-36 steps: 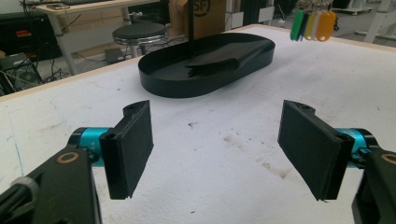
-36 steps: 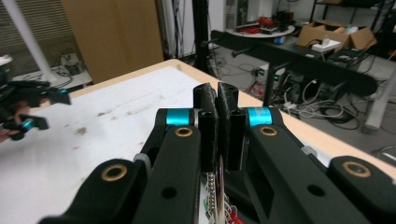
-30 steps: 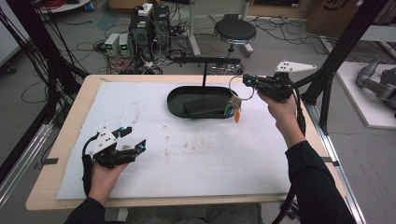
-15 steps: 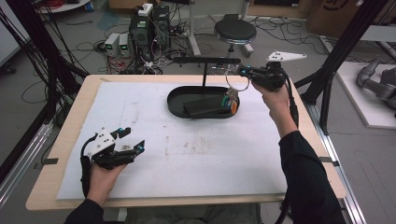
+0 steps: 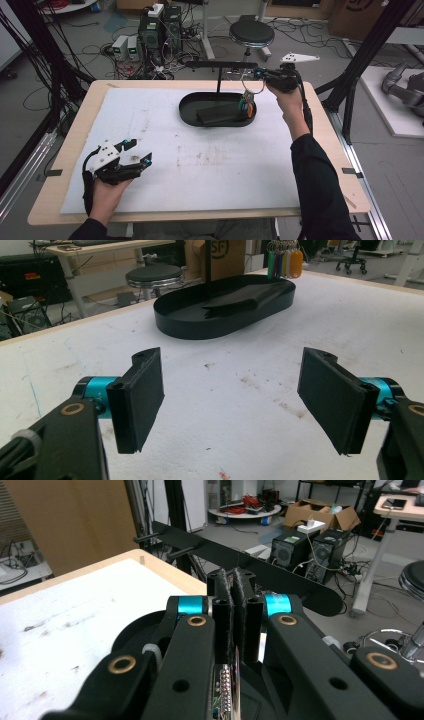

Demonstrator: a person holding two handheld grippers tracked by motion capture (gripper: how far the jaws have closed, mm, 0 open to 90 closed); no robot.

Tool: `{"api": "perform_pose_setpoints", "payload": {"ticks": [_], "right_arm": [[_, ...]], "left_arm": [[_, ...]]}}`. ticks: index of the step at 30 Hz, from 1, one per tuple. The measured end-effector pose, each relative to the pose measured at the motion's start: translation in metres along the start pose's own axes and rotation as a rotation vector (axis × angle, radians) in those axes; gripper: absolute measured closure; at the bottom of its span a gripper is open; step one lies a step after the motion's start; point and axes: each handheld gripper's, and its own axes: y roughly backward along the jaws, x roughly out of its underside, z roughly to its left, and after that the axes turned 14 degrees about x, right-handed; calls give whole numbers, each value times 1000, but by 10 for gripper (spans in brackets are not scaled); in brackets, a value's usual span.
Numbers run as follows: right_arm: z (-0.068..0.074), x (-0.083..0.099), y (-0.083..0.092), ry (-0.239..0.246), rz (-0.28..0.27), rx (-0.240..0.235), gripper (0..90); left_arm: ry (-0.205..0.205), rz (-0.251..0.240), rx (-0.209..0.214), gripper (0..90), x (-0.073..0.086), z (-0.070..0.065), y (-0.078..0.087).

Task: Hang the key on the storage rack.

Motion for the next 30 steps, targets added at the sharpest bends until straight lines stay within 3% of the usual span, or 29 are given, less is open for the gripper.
{"api": "perform_pose_setpoints", "payload": {"ticks": [16,30], "right_arm": [[-15,14,-23,-63,9,64,880],[-20,20,-31,-63,27,106,878]], "left_arm": [[3,5,-7,264,3,-2,3],[5,9,-1,264,4,-2,2]]}}
